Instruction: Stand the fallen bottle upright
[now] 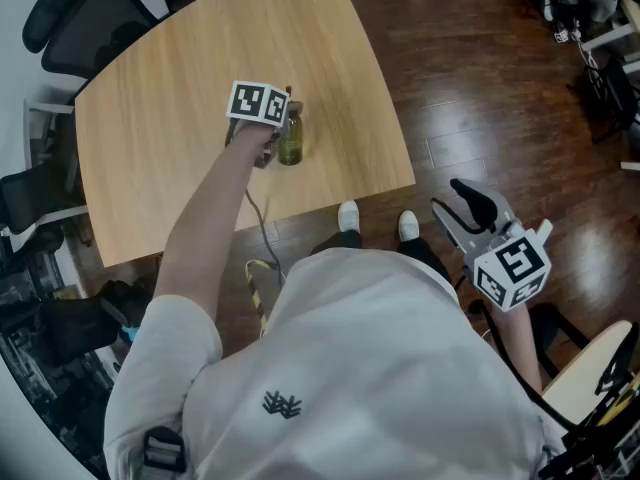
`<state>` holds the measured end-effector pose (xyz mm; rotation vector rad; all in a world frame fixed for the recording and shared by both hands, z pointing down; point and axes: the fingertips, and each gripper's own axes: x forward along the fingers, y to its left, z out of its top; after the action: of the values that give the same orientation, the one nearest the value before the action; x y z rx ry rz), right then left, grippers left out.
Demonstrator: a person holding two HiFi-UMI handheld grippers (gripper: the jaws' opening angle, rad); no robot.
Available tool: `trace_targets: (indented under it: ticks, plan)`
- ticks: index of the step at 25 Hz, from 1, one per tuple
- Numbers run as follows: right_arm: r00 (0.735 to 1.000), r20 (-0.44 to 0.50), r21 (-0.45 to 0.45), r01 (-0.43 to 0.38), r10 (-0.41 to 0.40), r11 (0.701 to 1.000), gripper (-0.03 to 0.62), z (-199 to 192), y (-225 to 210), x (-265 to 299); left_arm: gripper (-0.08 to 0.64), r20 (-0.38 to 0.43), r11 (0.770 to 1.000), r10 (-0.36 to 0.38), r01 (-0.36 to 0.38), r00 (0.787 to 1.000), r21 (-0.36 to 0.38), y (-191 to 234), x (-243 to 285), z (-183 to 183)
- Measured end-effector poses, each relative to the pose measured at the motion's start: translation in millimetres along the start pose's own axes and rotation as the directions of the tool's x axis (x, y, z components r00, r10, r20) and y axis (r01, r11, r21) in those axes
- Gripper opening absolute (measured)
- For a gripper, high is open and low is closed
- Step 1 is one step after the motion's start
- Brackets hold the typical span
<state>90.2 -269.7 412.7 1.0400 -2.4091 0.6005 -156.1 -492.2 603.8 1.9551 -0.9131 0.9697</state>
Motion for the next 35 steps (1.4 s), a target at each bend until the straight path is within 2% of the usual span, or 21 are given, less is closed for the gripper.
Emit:
trace_targets:
  ticks: [2, 5, 8, 10, 11, 16, 19, 21, 25, 28, 32, 35]
  plan:
    - [1.000, -0.001, -0.014, -0.003, 0.003, 1.000, 0.183, 5, 7, 6, 0.126, 0.124, 0.999, -0.029, 0.025, 0.992, 0.036, -16, -19, 8]
    - [1.000, -0.003, -0.036, -0.017, 0.017, 0.999, 0.183, 14, 21, 19, 0.126, 0.291, 0.987, -0.048, 0.001, 0.956, 0.160, -37, -39, 12]
    - [0.999, -0.016, -0.061, -0.035, 0.034, 0.998, 0.183, 20, 32, 28, 0.124, 0.407, 0.937, -0.030, -0.116, 0.913, 0.330, -58, -41, 7]
    - [0.999, -0.028, -0.071, -0.042, 0.040, 0.997, 0.183, 21, 36, 31, 0.126, 0.446, 0.903, -0.019, -0.177, 0.895, 0.392, -72, -35, 8]
    - [0.999, -0.034, -0.073, -0.042, 0.040, 0.996, 0.183, 21, 38, 32, 0.126, 0.456, 0.897, -0.018, -0.187, 0.890, 0.401, -77, -31, 8]
    - [0.998, -0.054, -0.070, -0.025, 0.021, 0.997, 0.183, 19, 50, 27, 0.130, 0.468, 0.898, -0.019, -0.192, 0.883, 0.397, -78, -27, 10]
    - [0.998, -0.059, -0.056, -0.001, -0.003, 0.998, 0.183, 13, 52, 19, 0.137, 0.493, 0.888, -0.011, -0.218, 0.870, 0.404, -79, -30, 9]
    - [0.998, -0.068, -0.053, 0.017, -0.021, 0.998, 0.184, 5, 50, 12, 0.173, 0.516, 0.887, 0.004, -0.241, 0.856, 0.393, -78, -30, 7]
    - [0.997, -0.073, -0.073, 0.028, -0.034, 0.997, 0.193, -8, 46, -4, 0.235, 0.576, 0.889, 0.055, -0.302, 0.816, 0.344, -73, -41, 7]
    - [0.999, -0.045, -0.109, 0.012, -0.017, 0.994, 0.193, -11, 47, -18, 0.236, 0.632, 0.894, 0.089, -0.341, 0.770, 0.290, -80, -74, -6]
    - [0.999, 0.045, -0.161, 0.010, -0.003, 0.987, 0.230, -21, 47, -45, 0.232, 0.685, 0.917, 0.113, -0.341, 0.720, 0.207, -111, -135, -56]
    - [0.995, 0.072, -0.158, -0.056, 0.068, 0.986, 0.270, -53, 50, -73, 0.207, 0.718, 0.938, 0.128, -0.319, 0.685, 0.137, -168, -181, -106]
